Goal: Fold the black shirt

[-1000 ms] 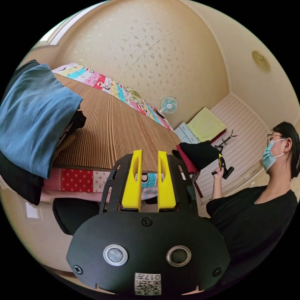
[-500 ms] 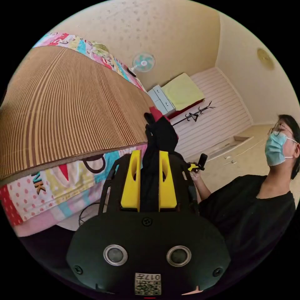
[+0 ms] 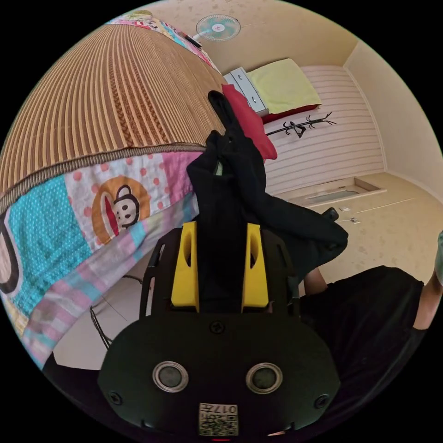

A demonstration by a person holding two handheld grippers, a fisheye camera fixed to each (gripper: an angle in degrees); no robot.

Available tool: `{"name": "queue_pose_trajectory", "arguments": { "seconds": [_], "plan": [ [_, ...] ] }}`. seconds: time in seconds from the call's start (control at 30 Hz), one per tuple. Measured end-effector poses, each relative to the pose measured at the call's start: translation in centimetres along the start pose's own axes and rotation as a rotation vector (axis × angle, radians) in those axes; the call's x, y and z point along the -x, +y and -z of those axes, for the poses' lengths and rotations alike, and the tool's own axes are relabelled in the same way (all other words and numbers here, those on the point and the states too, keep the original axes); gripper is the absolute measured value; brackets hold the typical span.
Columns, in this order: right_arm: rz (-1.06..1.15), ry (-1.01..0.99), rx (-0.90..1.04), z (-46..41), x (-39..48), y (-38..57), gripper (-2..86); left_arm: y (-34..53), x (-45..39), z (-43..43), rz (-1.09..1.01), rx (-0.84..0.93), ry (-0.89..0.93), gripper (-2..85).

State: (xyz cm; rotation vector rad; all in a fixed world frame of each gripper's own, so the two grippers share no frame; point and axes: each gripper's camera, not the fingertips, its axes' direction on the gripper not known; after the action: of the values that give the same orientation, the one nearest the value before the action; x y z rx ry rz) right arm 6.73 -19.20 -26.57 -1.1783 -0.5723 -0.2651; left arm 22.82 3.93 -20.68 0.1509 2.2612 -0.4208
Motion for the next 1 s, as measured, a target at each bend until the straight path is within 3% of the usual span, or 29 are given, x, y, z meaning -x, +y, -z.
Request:
{"name": "queue_pose_trajectory", "arguments": {
  "seconds": [0.3,0.4,0.5,0.67,0.77,0.9,1.0],
  "plan": [
    [-0.095,-0.122,-0.12,3.8,-3.7,4.6,2.0,4.1,7.4,-1.1,0.184,0.157,0.103,14.9],
    [-0.104,-0.152,-0.109,4.1,-4.7,4.7,1.9,5.0,9.9,-1.2,0.22,0.15,0.36,9.0],
    [-0.084,-0.142,-0.078,4.0,-4.9,3.8,1.9,6.3,11.2,0.3,0.216,0.032,0.666,4.0],
    [0.028,-0.221,0.02,-0.2,-4.6,-0.7,2.1,5.5,8.9,9.3,-0.057,-0.163,0.856,2.8],
    [0.078,-0.228,0.003,-5.0,-4.1,-4.3,2.5,4.6,7.3,17.7,-0.255,-0.287,0.864,2.5],
    [0.057,-0.174,0.157,-13.2,-3.7,-7.4,3.4,4.6,2.4,26.1,-0.555,-0.304,0.788,2.1],
    [0.066,-0.191,0.238,-18.5,-3.7,-7.7,4.8,6.0,-1.8,30.6,-0.803,-0.314,0.89,1.8]
  ]
}}
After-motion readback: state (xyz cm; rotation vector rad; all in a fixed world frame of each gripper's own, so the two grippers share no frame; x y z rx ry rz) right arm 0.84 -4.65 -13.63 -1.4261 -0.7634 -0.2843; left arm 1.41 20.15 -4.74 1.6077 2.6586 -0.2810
